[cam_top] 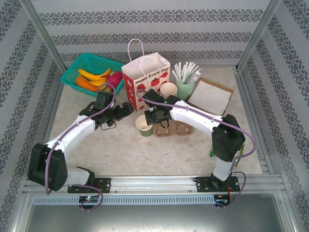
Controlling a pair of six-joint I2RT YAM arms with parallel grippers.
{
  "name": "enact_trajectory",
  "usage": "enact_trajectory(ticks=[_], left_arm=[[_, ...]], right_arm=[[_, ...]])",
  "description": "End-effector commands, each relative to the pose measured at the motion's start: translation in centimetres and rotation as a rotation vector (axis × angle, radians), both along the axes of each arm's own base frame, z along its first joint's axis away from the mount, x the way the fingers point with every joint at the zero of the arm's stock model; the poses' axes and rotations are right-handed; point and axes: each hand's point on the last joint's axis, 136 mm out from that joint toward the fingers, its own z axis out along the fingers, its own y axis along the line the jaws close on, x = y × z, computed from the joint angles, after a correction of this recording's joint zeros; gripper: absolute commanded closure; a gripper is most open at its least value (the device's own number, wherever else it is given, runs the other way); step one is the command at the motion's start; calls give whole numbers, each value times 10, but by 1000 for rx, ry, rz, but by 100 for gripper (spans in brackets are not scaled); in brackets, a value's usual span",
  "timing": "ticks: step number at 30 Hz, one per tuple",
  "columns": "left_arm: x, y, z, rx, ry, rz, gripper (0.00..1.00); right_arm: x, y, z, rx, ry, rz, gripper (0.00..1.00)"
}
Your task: Pack the takeout coffee
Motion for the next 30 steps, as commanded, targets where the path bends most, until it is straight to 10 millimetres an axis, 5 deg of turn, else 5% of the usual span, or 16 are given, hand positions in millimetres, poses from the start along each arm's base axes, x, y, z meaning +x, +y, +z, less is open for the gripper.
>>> enact_trajectory(ticks=[1,11,19,30], left_arm=[[-2,-37,28,-62,-123,-183,0],[-13,-79,29,-117,-144,-330,0],[-15,-94,26,-128,-125,-390,0],[-12,-97,21,-146,-106,-372,0]], right_arm=[[-6,-39,1,-91,12,-114,100],[-1,-93,0,-132,-10,-366,100],[11,-48,11,111,-36,-284,100],[19,-44,5,90,-55,-251,93]])
